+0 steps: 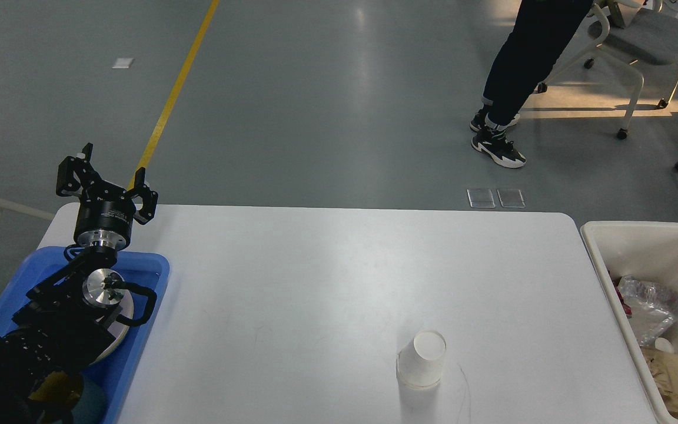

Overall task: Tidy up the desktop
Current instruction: 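Release the red can into the white bin with the right gripper, then move the right gripper over the white paper cup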

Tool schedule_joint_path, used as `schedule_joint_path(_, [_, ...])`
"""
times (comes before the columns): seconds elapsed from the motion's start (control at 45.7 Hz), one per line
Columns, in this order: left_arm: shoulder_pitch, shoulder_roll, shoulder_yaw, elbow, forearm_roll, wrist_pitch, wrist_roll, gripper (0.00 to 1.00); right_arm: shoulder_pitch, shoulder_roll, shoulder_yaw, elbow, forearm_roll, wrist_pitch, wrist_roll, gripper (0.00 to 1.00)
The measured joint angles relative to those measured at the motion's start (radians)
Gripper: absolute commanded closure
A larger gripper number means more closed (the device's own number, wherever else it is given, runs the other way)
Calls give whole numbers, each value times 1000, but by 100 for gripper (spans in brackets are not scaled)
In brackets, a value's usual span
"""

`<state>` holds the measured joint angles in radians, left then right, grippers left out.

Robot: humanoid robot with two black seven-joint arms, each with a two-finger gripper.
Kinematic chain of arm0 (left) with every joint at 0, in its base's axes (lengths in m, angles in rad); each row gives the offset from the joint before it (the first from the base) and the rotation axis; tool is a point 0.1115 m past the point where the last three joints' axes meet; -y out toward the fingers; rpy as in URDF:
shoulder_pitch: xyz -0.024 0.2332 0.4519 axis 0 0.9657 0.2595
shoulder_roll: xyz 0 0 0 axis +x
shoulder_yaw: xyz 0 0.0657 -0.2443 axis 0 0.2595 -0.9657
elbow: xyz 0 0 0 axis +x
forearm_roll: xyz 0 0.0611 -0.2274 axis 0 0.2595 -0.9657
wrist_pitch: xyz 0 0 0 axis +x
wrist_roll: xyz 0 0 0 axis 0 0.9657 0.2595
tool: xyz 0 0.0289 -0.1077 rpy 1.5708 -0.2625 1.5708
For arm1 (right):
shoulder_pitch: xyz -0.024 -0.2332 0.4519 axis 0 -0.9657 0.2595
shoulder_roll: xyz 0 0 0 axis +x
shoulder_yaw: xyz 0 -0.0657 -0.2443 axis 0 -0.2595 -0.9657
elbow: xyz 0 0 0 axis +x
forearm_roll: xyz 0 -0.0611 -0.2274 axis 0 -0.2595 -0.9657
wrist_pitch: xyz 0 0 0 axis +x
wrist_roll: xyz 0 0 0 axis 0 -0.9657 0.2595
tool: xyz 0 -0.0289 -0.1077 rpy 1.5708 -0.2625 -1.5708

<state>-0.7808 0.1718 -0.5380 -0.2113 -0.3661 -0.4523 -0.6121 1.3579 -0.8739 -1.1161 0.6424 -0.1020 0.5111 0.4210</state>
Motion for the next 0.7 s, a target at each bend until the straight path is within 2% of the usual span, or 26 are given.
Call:
schedule_joint_path(0.11, [0, 0, 0, 0, 0, 0, 0, 4, 189, 10, -139, 24, -5, 201, -2, 0])
schedule_joint_path(0.307, [0, 0, 0, 0, 0, 0, 0, 3, 453, 74, -223, 44, -90, 407, -8, 0])
schedule_joint_path(0.504, [0, 0, 0, 0, 0, 0, 0, 4, 662, 232, -226, 60, -208, 448, -8, 0])
schedule_joint_path(0.701, [0, 0, 0, 0, -1, 0, 0, 4, 831, 494, -218, 134, -218, 449, -8, 0])
